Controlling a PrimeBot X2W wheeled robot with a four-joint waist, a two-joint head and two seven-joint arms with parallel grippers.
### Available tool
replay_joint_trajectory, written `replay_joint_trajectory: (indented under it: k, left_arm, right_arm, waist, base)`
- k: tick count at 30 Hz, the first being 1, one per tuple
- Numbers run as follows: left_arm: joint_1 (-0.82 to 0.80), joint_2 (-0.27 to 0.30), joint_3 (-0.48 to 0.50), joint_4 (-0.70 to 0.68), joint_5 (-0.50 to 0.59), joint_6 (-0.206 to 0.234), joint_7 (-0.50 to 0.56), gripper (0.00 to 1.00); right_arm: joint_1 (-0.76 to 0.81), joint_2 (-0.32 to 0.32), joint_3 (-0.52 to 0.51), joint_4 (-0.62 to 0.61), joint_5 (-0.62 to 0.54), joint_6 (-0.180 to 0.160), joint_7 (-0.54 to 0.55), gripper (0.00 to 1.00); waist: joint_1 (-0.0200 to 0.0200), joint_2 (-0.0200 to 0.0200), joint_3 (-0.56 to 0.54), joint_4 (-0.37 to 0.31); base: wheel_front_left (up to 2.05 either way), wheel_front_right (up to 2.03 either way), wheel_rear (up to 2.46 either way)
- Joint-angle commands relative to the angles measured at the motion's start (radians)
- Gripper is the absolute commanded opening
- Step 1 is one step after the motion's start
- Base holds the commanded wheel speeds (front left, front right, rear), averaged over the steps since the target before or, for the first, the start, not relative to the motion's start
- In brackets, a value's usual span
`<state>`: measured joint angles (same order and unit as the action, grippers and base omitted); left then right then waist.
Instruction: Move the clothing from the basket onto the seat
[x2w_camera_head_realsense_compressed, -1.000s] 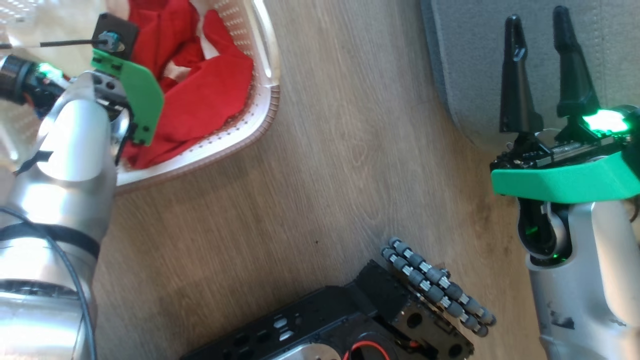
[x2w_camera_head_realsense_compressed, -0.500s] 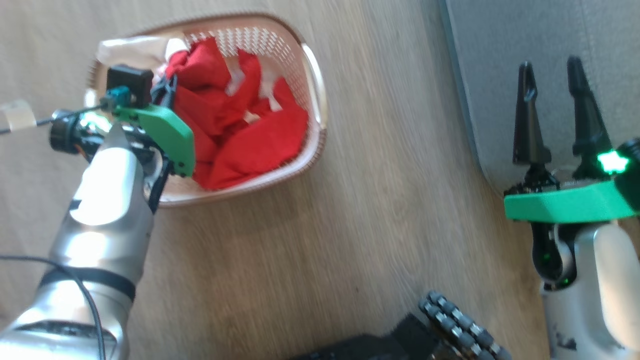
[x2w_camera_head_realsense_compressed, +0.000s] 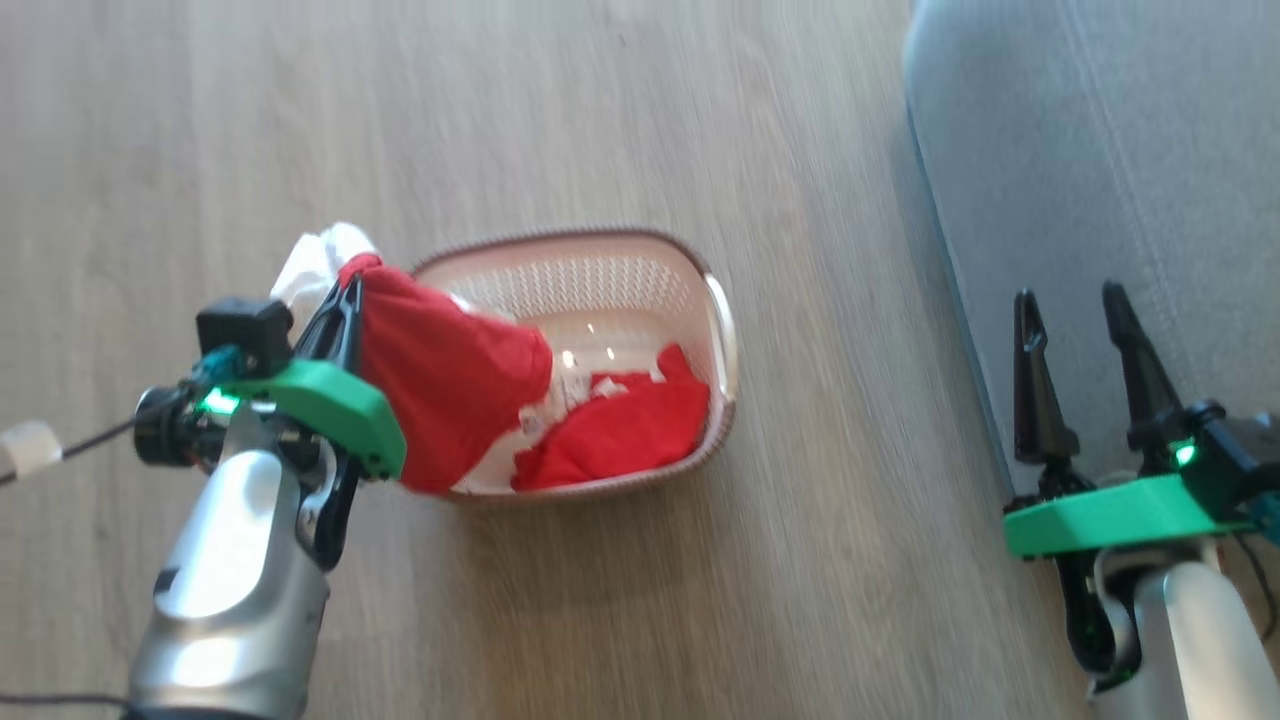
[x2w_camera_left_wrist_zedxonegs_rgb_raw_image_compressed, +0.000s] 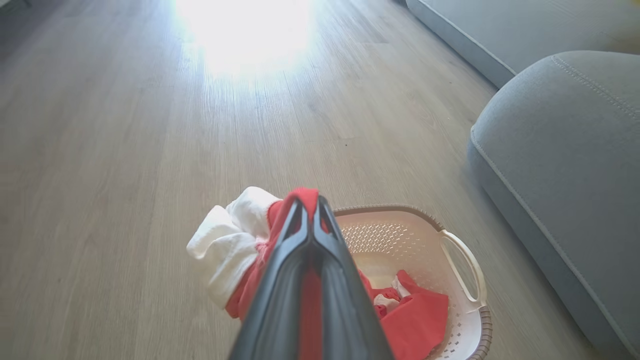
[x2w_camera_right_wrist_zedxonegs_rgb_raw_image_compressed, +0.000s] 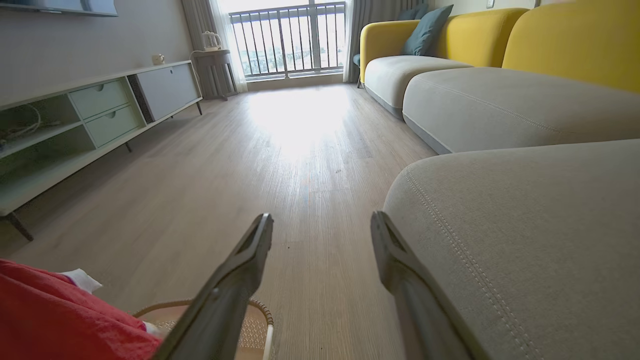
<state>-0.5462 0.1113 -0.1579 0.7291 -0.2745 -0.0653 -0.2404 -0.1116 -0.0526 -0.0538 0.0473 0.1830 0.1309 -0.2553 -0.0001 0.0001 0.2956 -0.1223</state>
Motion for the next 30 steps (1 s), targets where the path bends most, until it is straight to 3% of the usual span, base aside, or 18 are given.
replay_joint_trajectory:
  k: [1,12,30]
  left_arm:
    - [0.001,0.034,0.035,-0.062,-0.006,0.010,-0.008,0.00]
    - [0.152,0.084,0.071,-0.355,-0.032,0.064,0.082,0.00]
    - [0.279,0.118,0.067,-0.583,-0.045,0.100,0.190,0.00]
  right_arm:
    - [0.013,-0.021,0.022,-0.023,-0.009,0.000,-0.006,1.00]
    - [0.042,-0.078,0.058,0.011,-0.009,0.000,-0.006,1.00]
    - [0.067,-0.140,0.114,0.045,0.011,0.000,-0.006,1.00]
  waist:
    - [0.0001,-0.0001,-0.080,0.052]
    - [0.0001,-0.0001,-0.160,0.104]
    - [0.0001,-0.0001,-0.239,0.135]
  base:
    - [0.00,0.00,0.00]
    - [0.00,0.00,0.00]
    - [0.00,0.00,0.00]
